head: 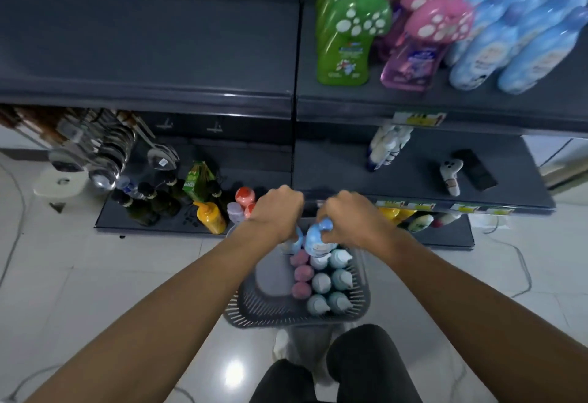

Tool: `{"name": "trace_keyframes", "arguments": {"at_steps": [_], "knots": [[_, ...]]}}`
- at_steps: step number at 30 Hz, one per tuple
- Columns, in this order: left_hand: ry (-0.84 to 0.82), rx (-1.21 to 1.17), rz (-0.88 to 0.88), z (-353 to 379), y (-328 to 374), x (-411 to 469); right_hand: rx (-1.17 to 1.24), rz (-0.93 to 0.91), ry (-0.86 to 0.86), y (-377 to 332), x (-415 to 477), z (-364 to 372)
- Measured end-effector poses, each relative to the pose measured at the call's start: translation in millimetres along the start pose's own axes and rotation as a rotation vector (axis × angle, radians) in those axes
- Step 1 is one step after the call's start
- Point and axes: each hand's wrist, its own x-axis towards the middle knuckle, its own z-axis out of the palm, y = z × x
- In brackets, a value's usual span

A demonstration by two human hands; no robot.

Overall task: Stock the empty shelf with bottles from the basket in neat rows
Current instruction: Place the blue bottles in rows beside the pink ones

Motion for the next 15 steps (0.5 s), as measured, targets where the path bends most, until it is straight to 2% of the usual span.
{"name": "trace_keyframes", "arguments": {"at_steps": [6, 15], "knots": [[0.076, -0.013, 0.067, -68.7, 22.9, 0.0, 0.063, 0.004, 0.160, 25.3, -22.5, -65.0], [0.214, 0.034, 0.208, -162.7, 63.9, -4.7, 0.053, 0.054, 0.273, 57.5, -59.4, -156.0]]}}
